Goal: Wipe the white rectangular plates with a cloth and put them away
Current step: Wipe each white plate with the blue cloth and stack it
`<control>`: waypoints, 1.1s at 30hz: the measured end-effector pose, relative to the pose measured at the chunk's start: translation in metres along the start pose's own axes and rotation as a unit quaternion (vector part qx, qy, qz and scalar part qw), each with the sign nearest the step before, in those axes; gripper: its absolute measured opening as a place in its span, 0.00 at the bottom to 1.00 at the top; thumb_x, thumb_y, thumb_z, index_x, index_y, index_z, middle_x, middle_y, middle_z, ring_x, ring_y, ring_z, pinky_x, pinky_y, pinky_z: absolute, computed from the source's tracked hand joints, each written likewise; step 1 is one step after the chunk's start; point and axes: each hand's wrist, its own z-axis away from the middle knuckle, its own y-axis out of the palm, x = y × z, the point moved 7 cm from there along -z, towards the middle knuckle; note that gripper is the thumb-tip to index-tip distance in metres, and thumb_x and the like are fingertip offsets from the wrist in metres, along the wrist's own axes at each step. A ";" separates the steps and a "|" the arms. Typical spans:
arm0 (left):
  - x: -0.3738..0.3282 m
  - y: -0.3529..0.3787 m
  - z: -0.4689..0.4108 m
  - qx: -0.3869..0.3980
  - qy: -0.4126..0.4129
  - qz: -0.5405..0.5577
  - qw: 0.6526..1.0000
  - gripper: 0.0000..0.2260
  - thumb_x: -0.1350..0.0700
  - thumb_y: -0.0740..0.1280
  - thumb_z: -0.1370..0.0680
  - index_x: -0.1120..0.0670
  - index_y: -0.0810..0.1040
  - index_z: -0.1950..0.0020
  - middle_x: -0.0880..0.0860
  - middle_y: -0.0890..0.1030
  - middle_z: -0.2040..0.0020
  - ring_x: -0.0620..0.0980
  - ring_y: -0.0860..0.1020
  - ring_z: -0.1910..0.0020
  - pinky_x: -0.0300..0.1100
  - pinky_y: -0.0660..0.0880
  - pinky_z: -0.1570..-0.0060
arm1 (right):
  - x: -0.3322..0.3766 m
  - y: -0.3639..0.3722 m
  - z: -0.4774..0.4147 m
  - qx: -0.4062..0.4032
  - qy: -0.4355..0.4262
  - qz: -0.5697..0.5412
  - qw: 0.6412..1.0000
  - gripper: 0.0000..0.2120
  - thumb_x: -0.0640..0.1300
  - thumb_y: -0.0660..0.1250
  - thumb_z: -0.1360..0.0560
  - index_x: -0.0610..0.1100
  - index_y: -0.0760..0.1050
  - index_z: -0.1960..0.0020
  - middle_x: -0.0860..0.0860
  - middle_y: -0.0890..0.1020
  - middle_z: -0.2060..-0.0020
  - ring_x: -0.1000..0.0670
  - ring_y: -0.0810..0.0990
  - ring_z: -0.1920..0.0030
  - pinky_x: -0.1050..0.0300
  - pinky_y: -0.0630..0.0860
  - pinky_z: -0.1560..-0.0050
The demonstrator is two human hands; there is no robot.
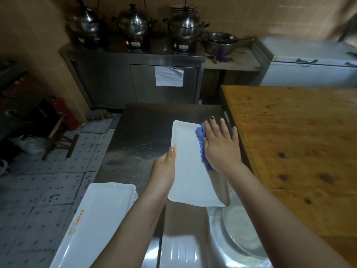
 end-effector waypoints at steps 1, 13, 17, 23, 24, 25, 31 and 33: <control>0.001 0.001 0.000 0.003 -0.003 -0.001 1.000 0.18 0.43 0.55 0.20 0.48 0.78 0.60 0.43 0.83 0.67 0.43 0.82 0.69 0.34 0.74 0.72 | -0.002 0.001 0.002 0.000 0.010 -0.005 1.000 0.25 0.53 0.41 0.18 0.51 0.42 0.22 0.52 0.43 0.22 0.47 0.38 0.24 0.44 0.34 0.28; -0.010 -0.003 -0.012 -0.052 0.011 0.047 0.997 0.17 0.45 0.55 0.19 0.48 0.78 0.61 0.47 0.82 0.62 0.45 0.80 0.63 0.39 0.74 0.63 | 0.079 -0.018 0.072 0.058 -0.112 -0.175 0.976 0.26 0.52 0.43 0.18 0.50 0.40 0.22 0.53 0.42 0.23 0.50 0.35 0.24 0.48 0.32 0.29; -0.010 -0.016 -0.010 -0.054 0.003 0.034 0.998 0.17 0.43 0.54 0.19 0.50 0.78 0.53 0.50 0.82 0.58 0.50 0.82 0.61 0.42 0.77 0.61 | 0.054 -0.009 0.083 0.078 -0.096 -0.106 0.987 0.26 0.53 0.40 0.18 0.52 0.35 0.23 0.55 0.37 0.24 0.51 0.32 0.25 0.47 0.29 0.31; -0.009 -0.019 -0.001 -0.051 -0.007 0.012 0.999 0.17 0.42 0.53 0.20 0.48 0.76 0.58 0.50 0.82 0.59 0.50 0.81 0.61 0.41 0.76 0.63 | 0.044 -0.006 0.093 0.067 -0.079 -0.093 0.990 0.27 0.53 0.41 0.19 0.49 0.37 0.23 0.52 0.40 0.23 0.49 0.33 0.25 0.49 0.29 0.31; -0.010 -0.014 0.002 -0.046 -0.003 0.001 0.999 0.17 0.42 0.53 0.19 0.48 0.76 0.58 0.50 0.81 0.59 0.50 0.81 0.61 0.41 0.76 0.63 | 0.053 -0.007 0.093 0.059 -0.096 -0.103 0.988 0.27 0.53 0.41 0.19 0.49 0.38 0.23 0.52 0.40 0.23 0.49 0.33 0.25 0.50 0.28 0.31; -0.010 -0.008 0.006 -0.039 0.002 -0.012 0.999 0.18 0.44 0.52 0.19 0.49 0.77 0.57 0.50 0.82 0.59 0.50 0.81 0.60 0.41 0.76 0.61 | 0.061 -0.008 0.090 0.046 -0.112 -0.115 0.986 0.27 0.54 0.41 0.19 0.50 0.39 0.23 0.53 0.41 0.23 0.50 0.33 0.25 0.50 0.28 0.32; 0.005 0.002 0.024 -0.010 -0.008 -0.002 1.000 0.18 0.47 0.55 0.19 0.53 0.77 0.61 0.44 0.81 0.70 0.41 0.80 0.71 0.32 0.73 0.73 | 0.029 -0.010 0.034 0.018 -0.033 -0.046 0.998 0.25 0.53 0.40 0.18 0.51 0.44 0.22 0.52 0.45 0.22 0.47 0.37 0.24 0.43 0.34 0.28; 0.006 -0.010 0.023 -0.024 -0.019 -0.004 1.000 0.19 0.43 0.55 0.20 0.52 0.78 0.62 0.45 0.82 0.67 0.46 0.82 0.67 0.36 0.75 0.68 | 0.013 -0.004 0.045 0.023 0.003 -0.041 0.999 0.25 0.53 0.39 0.18 0.50 0.44 0.22 0.51 0.45 0.22 0.46 0.38 0.24 0.43 0.35 0.28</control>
